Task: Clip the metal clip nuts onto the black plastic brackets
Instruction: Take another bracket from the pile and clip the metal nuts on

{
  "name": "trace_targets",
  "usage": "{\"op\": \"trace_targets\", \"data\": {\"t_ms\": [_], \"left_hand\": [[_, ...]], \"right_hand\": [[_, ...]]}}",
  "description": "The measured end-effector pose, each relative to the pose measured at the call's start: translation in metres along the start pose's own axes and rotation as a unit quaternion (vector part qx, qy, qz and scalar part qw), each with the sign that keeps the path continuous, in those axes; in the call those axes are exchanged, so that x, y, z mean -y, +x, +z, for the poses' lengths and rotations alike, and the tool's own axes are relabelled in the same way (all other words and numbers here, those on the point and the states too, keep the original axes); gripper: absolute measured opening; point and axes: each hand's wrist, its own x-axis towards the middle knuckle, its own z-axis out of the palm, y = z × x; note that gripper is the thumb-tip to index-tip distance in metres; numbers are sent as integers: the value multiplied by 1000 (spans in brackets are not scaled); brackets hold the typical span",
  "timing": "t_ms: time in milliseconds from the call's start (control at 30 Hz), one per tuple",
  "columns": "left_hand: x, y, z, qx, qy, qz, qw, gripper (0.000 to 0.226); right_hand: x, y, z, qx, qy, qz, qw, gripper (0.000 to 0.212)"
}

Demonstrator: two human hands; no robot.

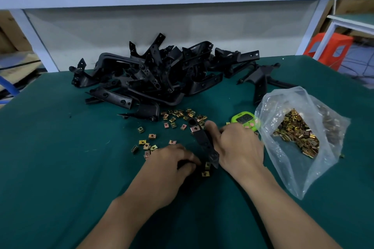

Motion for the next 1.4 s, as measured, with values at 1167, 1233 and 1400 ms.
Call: {"op": "trace_targets", "data": {"t_ms": [1167,1233,1400], "left_hand": [[10,-5,-2,-86,-33,-67,993,31],[10,-4,-4,-76,-51,-68,994,31],[5,3,-7,-126,-269,-121,947,36]], "right_hand": [[3,-6,0,3,32,-85,996,27],[2,-6,0,3,29,-83,996,28],[2,-5,0,-6,29,-74,997,26]]}}
